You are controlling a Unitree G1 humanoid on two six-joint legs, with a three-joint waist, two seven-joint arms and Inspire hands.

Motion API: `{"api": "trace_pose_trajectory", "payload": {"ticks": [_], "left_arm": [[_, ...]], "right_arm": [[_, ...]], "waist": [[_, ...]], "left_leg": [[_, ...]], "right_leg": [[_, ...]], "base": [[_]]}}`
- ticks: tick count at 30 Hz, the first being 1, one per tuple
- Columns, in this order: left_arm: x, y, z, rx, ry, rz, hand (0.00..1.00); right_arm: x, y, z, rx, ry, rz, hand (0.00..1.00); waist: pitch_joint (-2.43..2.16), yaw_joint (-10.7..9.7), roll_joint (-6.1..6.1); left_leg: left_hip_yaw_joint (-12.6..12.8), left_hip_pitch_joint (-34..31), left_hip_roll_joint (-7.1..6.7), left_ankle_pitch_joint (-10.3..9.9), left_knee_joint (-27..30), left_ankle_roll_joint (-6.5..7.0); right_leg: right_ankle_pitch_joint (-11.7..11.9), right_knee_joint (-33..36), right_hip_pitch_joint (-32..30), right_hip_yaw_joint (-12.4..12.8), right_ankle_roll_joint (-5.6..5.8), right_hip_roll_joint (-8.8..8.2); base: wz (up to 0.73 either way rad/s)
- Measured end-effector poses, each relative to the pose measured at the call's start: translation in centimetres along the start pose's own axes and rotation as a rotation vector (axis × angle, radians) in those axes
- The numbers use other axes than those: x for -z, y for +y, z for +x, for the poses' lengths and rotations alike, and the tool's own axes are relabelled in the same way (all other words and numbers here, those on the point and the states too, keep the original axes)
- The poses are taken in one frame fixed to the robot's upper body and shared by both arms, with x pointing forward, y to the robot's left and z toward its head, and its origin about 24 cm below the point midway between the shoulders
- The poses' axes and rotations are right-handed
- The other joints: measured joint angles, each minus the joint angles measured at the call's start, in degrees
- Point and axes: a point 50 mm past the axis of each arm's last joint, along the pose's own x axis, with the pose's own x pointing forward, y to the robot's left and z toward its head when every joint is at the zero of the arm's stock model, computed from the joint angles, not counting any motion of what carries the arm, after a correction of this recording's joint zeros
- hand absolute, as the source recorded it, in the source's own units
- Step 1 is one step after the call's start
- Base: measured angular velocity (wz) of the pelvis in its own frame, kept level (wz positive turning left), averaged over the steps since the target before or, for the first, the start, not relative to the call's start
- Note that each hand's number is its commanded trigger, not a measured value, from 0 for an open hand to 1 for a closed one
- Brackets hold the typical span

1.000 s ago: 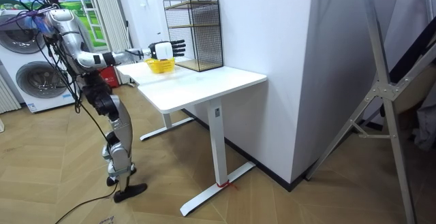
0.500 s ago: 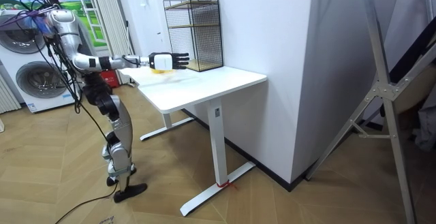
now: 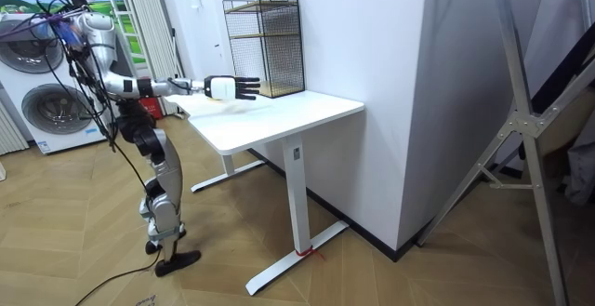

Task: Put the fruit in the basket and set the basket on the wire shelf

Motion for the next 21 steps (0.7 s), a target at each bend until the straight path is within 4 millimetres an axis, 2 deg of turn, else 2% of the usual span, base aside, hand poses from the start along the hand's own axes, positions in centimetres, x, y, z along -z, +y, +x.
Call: {"api": "trace_pose_trajectory", "payload": {"ticks": [5, 7, 9, 10, 12, 14, 16, 20, 21], "left_arm": [[-4.0, -0.4, -0.7, -0.019, -0.180, -0.105, 0.00], [-5.5, -0.5, -1.1, -0.017, -0.264, -0.132, 0.00], [-6.4, -0.6, -1.4, -0.009, -0.315, -0.141, 0.00], [-6.8, -0.8, -1.6, 0.002, -0.345, -0.147, 0.00], [-7.3, -1.2, -2.0, 0.034, -0.375, -0.157, 0.00], [-8.0, -2.0, -2.6, 0.078, -0.407, -0.169, 0.00], [-8.6, -3.5, -3.4, 0.163, -0.419, -0.214, 0.00], [-8.4, -5.1, -4.7, 0.334, -0.374, -0.258, 0.00], [-8.2, -5.6, -5.2, 0.396, -0.346, -0.270, 0.00]], "right_arm": [[0.2, -0.4, -0.4, 0.012, -0.010, -0.019, 0.00], [0.3, -0.5, -0.5, 0.006, -0.004, -0.021, 0.00], [0.5, -0.4, -0.6, 0.002, 0.003, -0.015, 0.00], [0.7, -0.3, -0.7, 0.000, 0.005, -0.009, 0.00], [0.8, -0.1, -0.8, -0.007, 0.005, -0.010, 0.00], [0.9, 0.2, -0.9, -0.028, 0.004, -0.023, 0.00], [1.1, 0.6, -0.8, -0.053, 0.007, -0.006, 0.00], [1.5, 1.3, -0.9, -0.103, 0.009, -0.002, 0.00], [1.8, 1.6, -0.9, -0.125, 0.020, -0.008, 0.00]], "waist": [[0.08, 0.1, 0.01], [-0.06, 0.0, 0.02], [0.04, -0.4, 0.11], [0.28, -0.5, 0.50], [0.21, -0.7, 0.45], [0.35, -0.8, 0.40], [0.40, -0.8, 0.41], [0.51, -1.9, 0.30], [0.67, -2.0, 0.08]], "left_leg": [[-0.5, -0.2, -0.08, 0.0, 0.0, 0.05], [-0.5, -0.1, -0.09, 0.0, -0.2, 0.05], [-0.5, -0.1, -0.04, 0.0, -0.1, 0.05], [-0.5, -0.1, -0.01, 0.0, -0.1, 0.05], [-0.5, -0.1, -0.05, 0.0, -0.1, 0.05], [-0.5, -0.2, -0.16, 0.0, 0.0, 0.05], [-0.5, -0.1, -0.21, 0.0, 0.2, 0.04], [-0.4, -0.2, -0.23, 0.0, 0.2, 0.04], [-0.3, -0.2, -0.24, 0.0, 0.2, 0.04]], "right_leg": [[0.0, 0.0, -0.4, -0.7, 0.00, 0.02], [0.0, 0.0, -0.7, -0.7, 0.02, 0.02], [0.0, 0.0, -0.6, -0.8, 0.02, 0.02], [0.0, -0.1, 0.0, -0.9, 0.02, 0.08], [0.0, -0.3, 0.1, -0.7, 0.02, 0.15], [0.0, -0.6, 0.0, -0.5, 0.02, 0.16], [0.0, -0.7, 0.2, -0.4, 0.02, 0.07], [0.0, -0.7, 0.3, -0.6, 0.04, -0.09], [0.0, -0.7, 0.3, -0.5, 0.07, -0.09]], "base": [[0.05], [0.00], [0.00], [0.00], [0.00], [0.00], [0.00], [0.00], [-0.06]]}}
